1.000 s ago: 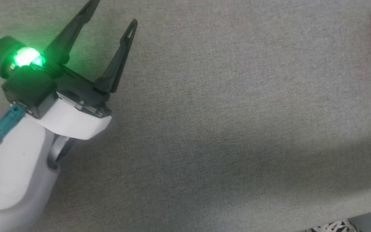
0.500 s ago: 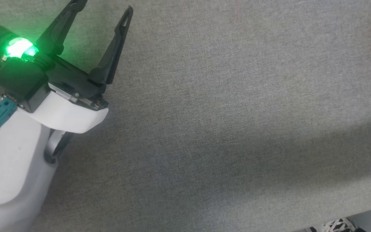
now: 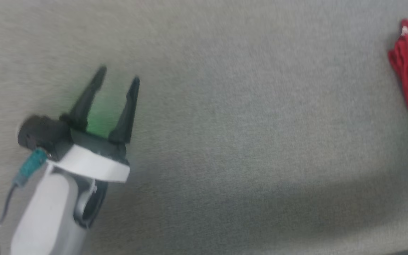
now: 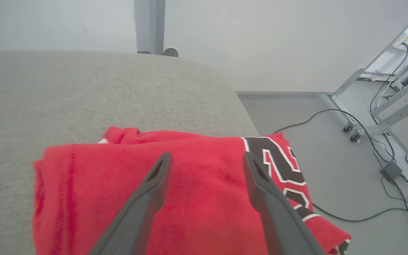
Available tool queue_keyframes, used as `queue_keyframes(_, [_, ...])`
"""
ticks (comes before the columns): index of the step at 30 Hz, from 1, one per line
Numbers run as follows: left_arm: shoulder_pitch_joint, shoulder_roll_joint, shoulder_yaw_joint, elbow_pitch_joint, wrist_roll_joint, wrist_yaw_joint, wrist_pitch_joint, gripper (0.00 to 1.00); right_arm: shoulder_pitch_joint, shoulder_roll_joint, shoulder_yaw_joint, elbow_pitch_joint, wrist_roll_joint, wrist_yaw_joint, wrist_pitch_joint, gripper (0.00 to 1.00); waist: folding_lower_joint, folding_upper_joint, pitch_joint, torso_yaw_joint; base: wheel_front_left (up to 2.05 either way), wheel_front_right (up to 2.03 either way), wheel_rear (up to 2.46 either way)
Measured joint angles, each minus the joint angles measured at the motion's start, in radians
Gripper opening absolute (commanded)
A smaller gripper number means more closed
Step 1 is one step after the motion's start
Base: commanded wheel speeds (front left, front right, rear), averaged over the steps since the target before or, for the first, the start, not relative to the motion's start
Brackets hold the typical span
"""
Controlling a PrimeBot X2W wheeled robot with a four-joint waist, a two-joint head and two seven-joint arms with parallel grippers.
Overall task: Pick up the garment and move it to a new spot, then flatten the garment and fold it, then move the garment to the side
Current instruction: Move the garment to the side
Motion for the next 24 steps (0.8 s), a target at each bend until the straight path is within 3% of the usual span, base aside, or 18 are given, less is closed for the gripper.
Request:
queue_keyframes(10, [0.194, -0.095, 0.082, 0.059, 0.005, 0.000, 0.000, 1.00, 0.207, 0.094, 0.154, -0.114, 0.024, 0.000, -0.109, 1.00, 0.0000, -0.0001, -0.178, 0.111, 0.00, 0.00, 0.00])
queue_keyframes(24, [0.376, -0.132, 0.176, 0.065, 0.018, 0.000, 0.000, 1.00, 0.397, 0.180, 0.132, -0.214, 0.063, 0.000, -0.178, 1.00, 0.0000, 0.0000, -0.379, 0.230, 0.00, 0.00, 0.00])
